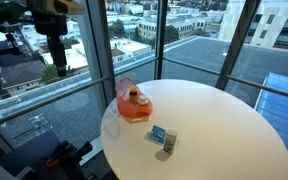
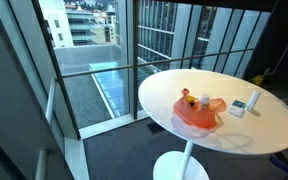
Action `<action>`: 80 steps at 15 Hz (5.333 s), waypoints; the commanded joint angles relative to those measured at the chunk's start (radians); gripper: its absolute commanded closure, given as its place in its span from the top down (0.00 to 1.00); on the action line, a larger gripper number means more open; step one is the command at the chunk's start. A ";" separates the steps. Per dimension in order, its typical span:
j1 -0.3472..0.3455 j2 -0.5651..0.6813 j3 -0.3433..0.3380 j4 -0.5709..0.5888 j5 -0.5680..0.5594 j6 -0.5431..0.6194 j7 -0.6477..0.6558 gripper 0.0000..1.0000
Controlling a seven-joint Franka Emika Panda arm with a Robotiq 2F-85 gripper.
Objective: Pick up the longer upright white container from the table and put it in the orange plastic bag
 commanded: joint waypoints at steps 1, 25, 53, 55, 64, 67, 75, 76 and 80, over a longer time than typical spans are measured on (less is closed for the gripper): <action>-0.012 0.000 0.008 0.002 0.005 -0.003 -0.006 1.00; -0.238 0.327 -0.112 0.193 -0.217 0.208 0.045 1.00; -0.252 0.627 -0.237 0.279 -0.250 0.335 0.045 1.00; -0.252 0.658 -0.245 0.281 -0.245 0.374 0.047 1.00; -0.254 0.839 -0.293 0.303 -0.225 0.580 0.090 1.00; -0.255 0.900 -0.315 0.320 -0.223 0.632 0.109 1.00; -0.241 1.023 -0.348 0.384 -0.191 0.713 0.135 1.00; -0.238 1.034 -0.349 0.390 -0.192 0.718 0.140 1.00; -0.227 1.070 -0.353 0.409 -0.193 0.726 0.161 1.00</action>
